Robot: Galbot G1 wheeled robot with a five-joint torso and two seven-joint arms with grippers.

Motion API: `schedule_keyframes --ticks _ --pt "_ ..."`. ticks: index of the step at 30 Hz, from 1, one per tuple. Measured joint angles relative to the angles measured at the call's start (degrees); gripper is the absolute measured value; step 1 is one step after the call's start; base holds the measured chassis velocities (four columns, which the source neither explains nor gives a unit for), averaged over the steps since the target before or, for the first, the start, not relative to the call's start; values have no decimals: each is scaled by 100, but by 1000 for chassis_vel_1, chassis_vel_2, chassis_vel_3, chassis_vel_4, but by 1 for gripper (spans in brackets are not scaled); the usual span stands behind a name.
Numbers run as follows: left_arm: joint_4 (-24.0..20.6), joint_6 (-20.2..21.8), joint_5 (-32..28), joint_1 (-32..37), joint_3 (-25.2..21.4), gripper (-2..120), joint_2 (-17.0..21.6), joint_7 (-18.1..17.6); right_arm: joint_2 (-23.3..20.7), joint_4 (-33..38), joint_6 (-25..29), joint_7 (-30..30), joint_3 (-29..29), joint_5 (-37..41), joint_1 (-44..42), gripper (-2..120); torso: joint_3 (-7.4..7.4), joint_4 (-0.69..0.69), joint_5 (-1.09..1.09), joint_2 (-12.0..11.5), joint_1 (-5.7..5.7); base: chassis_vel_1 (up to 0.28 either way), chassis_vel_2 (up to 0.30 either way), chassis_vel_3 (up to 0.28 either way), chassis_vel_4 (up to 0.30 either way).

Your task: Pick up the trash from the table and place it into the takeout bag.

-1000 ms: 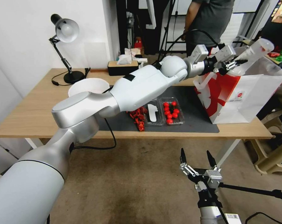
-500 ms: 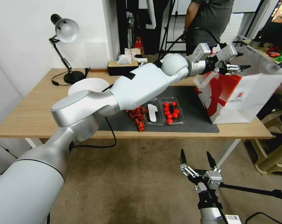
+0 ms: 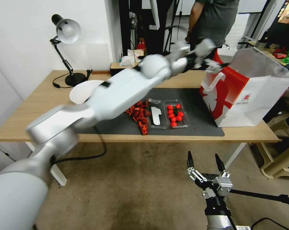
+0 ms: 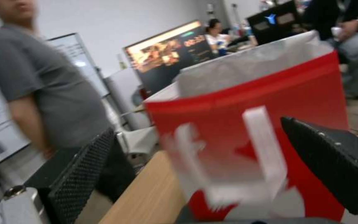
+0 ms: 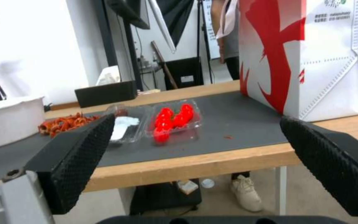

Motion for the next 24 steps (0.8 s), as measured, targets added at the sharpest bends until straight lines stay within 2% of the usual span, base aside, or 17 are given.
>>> schedule_keyframes --ticks 1,2,4,5,6,7,8,9,11,12,14,15,17,18,19,21,24 --pt "-260 53 29 271 -232 100 251 -7 -7 0 0 0 1 0 4 100 0 1 1 0 0 0 0 0 0" --pt "-260 53 29 271 -232 100 251 -7 -7 0 0 0 1 0 4 100 0 1 1 0 0 0 0 0 0" --pt "-668 149 64 801 -702 100 601 -15 -11 0 0 -4 -8 -1 18 100 0 0 0 0 0 0 0 0 0" --pt "-668 149 64 801 -702 100 601 -15 -11 0 0 -4 -8 -1 18 100 0 0 0 0 0 0 0 0 0" --pt "-974 200 123 1238 -1099 100 834 -29 -7 -6 0 -7 -32 -9 26 100 0 0 3 0 0 0 0 0 0" --pt "-1054 221 138 1347 -1191 100 880 -31 -8 -8 0 -9 -39 -13 29 100 -1 1 2 0 0 0 0 0 0" --pt "-1476 336 160 1913 -1645 100 1100 -63 9 -14 0 -15 -69 -48 44 100 0 0 1 0 0 0 0 0 0" --pt "-1476 336 160 1913 -1645 100 1100 -63 9 -14 0 -15 -69 -48 44 100 0 0 1 0 0 0 0 0 0" --pt "-1979 455 112 2600 -2184 100 1317 -89 40 -14 0 -21 -110 -87 55 100 -1 -3 4 0 0 0 0 0 0" --pt "-1979 455 112 2600 -2184 100 1317 -89 40 -14 0 -21 -110 -87 55 100 -1 -3 4 0 0 0 0 0 0" --pt "-2472 590 91 3498 -2911 100 1493 -211 95 -14 0 -25 -141 -135 52 100 -2 -1 3 0 -1 0 0 0 0" --pt "-2472 590 91 3498 -2911 100 1493 -211 95 -14 0 -25 -141 -135 52 100 -2 -1 3 0 -1 0 0 0 0" --pt "-2760 584 188 4204 -3405 100 1614 -599 122 -13 0 -30 -162 -175 23 100 -2 1 1 1 -1 0 0 0 0" --pt "-2760 584 188 4204 -3405 100 1614 -599 122 -13 0 -30 -162 -175 23 100 -2 1 1 1 -1 0 0 0 0" --pt "-2857 495 282 4493 -3607 100 1654 -790 125 -3 0 -33 -168 -193 5 100 -2 1 3 1 -1 0 0 0 0" --pt "-3015 228 523 5079 -4025 100 1669 -943 124 35 0 -35 -170 -215 -30 100 -1 -2 4 1 -1 0 0 0 0" --pt "-3070 149 614 5329 -4198 100 1646 -972 123 55 0 -35 -171 -228 -51 100 -1 -1 4 1 -1 0 0 0 0"
